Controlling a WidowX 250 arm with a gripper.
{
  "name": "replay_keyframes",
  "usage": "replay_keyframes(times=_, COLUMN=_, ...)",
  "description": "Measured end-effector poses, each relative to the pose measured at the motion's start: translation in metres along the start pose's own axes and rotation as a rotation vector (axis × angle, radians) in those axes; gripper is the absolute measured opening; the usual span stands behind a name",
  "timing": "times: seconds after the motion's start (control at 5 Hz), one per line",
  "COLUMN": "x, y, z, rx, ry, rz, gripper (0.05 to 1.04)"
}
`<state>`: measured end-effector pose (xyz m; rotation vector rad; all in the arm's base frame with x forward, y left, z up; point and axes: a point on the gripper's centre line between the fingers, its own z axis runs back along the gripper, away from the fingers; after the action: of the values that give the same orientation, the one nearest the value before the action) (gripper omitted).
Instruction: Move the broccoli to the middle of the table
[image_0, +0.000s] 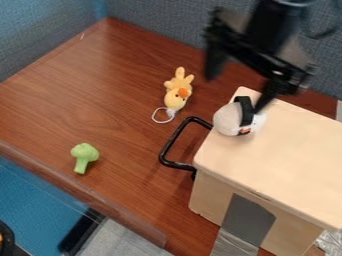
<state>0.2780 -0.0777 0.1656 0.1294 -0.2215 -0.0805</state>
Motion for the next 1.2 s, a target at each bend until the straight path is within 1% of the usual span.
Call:
replay_keyframes(times=0.2, x=-0.018, y=0.027, z=-0.01, rx=0.019, ry=0.021, rz=0.041, gripper=0.999)
replay_keyframes(times=0.4, x=-0.038, y=0.052, z=-0.022, rx=0.013, ry=0.035, rz=0.079, gripper=0.999)
replay_keyframes(times=0.6, x=-0.058, y=0.078, z=-0.05, rx=-0.013, ry=0.057, rz=0.111, gripper=0.999)
replay_keyframes(times=0.8, x=-0.068, y=0.089, z=-0.084, rx=-0.052, ry=0.04, rz=0.094, gripper=0.999)
replay_keyframes(times=1.0, x=-0.076, y=0.101, z=-0.123, rx=-0.066, ry=0.04, rz=0.086, gripper=0.999)
replay_keyframes(times=1.2, x=-0.079, y=0.11, z=-0.153, rx=-0.059, ry=0.06, rz=0.097, gripper=1.0)
